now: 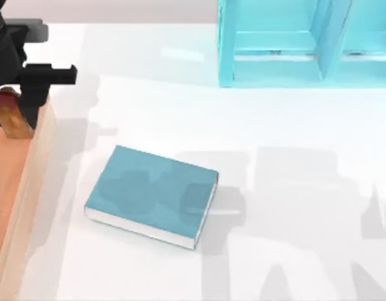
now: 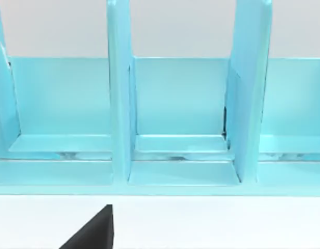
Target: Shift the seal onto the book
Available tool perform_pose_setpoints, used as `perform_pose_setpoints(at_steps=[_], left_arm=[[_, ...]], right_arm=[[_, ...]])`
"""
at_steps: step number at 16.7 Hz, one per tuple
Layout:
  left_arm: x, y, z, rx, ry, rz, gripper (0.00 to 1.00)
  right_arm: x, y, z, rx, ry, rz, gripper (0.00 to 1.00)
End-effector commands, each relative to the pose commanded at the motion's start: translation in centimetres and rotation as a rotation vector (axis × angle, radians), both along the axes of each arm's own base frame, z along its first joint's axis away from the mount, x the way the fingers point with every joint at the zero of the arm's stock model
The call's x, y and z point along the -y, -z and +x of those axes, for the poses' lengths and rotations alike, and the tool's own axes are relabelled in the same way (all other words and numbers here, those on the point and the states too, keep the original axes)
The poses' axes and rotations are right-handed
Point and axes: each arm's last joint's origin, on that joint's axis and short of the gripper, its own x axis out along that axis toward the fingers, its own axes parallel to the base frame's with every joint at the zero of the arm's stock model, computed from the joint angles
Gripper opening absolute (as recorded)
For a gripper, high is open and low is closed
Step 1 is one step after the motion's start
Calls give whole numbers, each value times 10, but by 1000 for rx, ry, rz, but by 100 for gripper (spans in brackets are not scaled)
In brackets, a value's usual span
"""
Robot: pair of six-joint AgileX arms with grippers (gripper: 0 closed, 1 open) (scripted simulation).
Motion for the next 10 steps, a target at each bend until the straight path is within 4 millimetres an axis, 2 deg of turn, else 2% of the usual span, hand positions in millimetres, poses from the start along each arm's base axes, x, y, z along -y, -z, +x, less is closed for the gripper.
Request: perform_pose_setpoints(at_steps=[2,4,7,10], left_arm=[[5,4,2,-3,0,1,0],[22,16,6,-11,0,2,0],[62,36,7,-13,1,5,0],[108,53,0,7,2,-1,0]], right_arm=[[0,0,0,0,0,0,100],[0,0,0,0,0,0,100],[0,0,0,0,0,0,100],[0,0,0,0,0,0,100]])
